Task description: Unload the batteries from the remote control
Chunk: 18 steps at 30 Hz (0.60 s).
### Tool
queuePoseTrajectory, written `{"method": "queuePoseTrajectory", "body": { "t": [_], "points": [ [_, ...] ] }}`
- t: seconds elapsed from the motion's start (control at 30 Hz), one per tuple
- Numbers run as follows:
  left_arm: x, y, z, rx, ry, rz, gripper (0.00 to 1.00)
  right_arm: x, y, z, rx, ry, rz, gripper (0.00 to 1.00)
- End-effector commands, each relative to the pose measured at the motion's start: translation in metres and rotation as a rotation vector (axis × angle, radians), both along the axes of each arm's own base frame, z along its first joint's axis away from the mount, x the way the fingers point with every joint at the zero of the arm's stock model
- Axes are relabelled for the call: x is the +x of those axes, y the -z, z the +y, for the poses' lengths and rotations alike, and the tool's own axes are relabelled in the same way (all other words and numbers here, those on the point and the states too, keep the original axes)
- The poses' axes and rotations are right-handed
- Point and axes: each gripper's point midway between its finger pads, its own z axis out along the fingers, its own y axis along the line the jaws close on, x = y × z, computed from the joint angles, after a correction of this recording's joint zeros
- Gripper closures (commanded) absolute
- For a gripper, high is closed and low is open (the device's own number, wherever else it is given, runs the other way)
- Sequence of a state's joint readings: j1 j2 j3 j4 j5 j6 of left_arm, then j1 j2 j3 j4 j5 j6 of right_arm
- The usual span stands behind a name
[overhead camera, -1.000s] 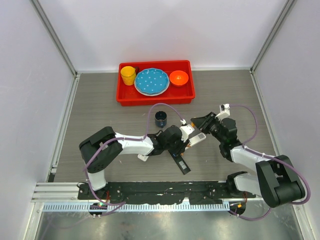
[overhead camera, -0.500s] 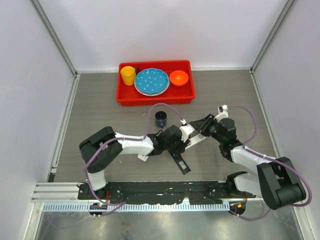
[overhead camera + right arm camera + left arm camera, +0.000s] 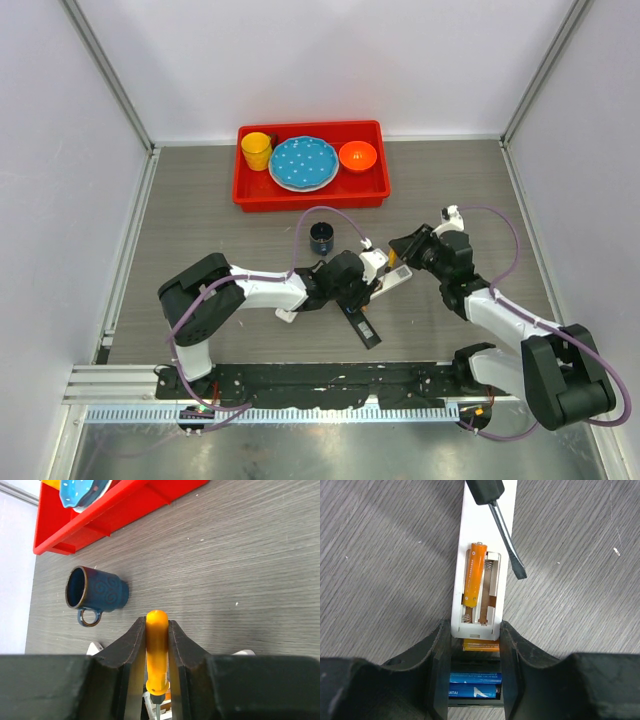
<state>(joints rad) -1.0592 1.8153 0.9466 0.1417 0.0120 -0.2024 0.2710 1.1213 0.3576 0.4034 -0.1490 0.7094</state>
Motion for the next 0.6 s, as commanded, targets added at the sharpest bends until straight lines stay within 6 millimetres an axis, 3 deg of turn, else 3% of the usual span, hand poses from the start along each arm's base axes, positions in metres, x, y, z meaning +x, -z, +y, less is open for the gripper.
{"method": "queuePoseTrajectory", "body": {
  "t": [0.0,0.03,0.13,0.57],
  "points": [
    [-0.011,0.0,0.0,0.004,0.011,0.059,0.64,0.013,-0.019,-0.003,-0.016,0.027,-0.056,0.99],
    [-0.012,-0.002,-0.002,-0.01,0.014,0.065,0.53,0.013,-0.022,-0.003,-0.013,0.028,-0.065,0.99],
    [-0.017,-0.004,-0.008,-0.032,0.025,0.087,0.45,0.013,-0.027,-0.006,-0.028,0.038,-0.076,0.99],
    [-0.042,-0.015,-0.044,-0.108,0.106,0.123,0.44,0.004,-0.041,-0.024,-0.099,0.078,-0.088,0.99]
  ]
}}
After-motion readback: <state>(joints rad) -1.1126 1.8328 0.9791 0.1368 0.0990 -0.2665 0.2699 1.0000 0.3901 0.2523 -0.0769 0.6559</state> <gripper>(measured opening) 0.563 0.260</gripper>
